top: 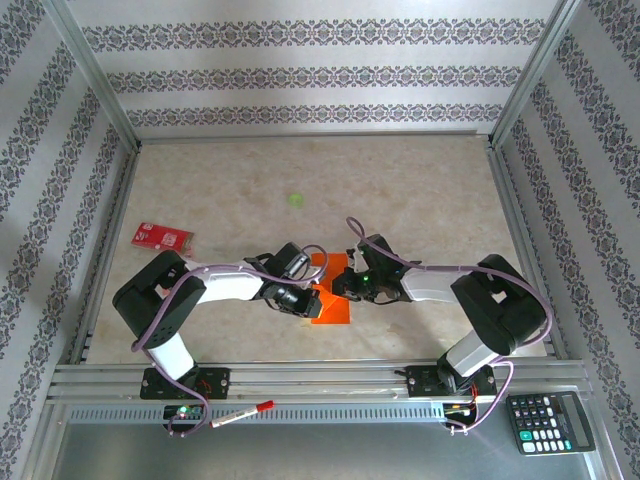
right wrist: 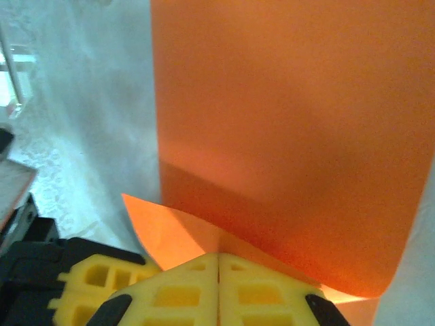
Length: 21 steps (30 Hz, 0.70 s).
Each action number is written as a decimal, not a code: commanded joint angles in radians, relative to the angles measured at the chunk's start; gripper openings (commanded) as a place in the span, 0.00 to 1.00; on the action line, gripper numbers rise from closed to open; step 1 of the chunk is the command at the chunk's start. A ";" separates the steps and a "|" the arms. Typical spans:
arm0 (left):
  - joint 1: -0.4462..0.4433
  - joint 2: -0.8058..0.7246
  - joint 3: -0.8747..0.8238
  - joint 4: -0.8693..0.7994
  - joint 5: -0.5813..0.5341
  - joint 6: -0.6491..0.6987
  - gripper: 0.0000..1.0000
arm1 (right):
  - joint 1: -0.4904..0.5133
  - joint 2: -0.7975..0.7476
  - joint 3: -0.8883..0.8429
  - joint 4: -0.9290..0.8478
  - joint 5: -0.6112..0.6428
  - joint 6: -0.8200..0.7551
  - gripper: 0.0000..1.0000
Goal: Fold a paper plane with a square sheet of paper (pick it up from the middle)
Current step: Fold the triangle a second time at the center of the table.
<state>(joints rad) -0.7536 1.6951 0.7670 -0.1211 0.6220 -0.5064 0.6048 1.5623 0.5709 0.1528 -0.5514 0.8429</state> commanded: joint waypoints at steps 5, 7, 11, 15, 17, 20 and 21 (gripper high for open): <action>-0.006 0.027 -0.065 -0.036 -0.064 -0.013 0.00 | 0.065 -0.082 -0.063 0.043 0.019 0.116 0.04; -0.006 0.029 -0.066 -0.037 -0.063 -0.012 0.00 | 0.087 -0.084 -0.075 0.061 0.042 0.142 0.02; -0.006 0.028 -0.065 -0.042 -0.065 -0.009 0.00 | 0.131 -0.067 -0.085 0.092 0.075 0.178 0.00; -0.006 0.023 -0.065 -0.049 -0.072 -0.004 0.00 | 0.155 -0.029 -0.090 0.140 0.086 0.205 0.00; -0.006 0.021 -0.065 -0.050 -0.074 -0.003 0.00 | 0.163 -0.011 -0.088 0.155 0.086 0.212 0.00; -0.006 0.017 -0.065 -0.055 -0.078 0.002 0.00 | 0.170 0.007 -0.087 0.167 0.090 0.218 0.00; -0.006 0.017 -0.064 -0.060 -0.082 0.003 0.00 | 0.171 0.012 -0.088 0.168 0.092 0.217 0.00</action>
<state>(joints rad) -0.7525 1.6867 0.7444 -0.0860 0.6220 -0.5144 0.7574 1.5406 0.4911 0.2729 -0.4911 1.0389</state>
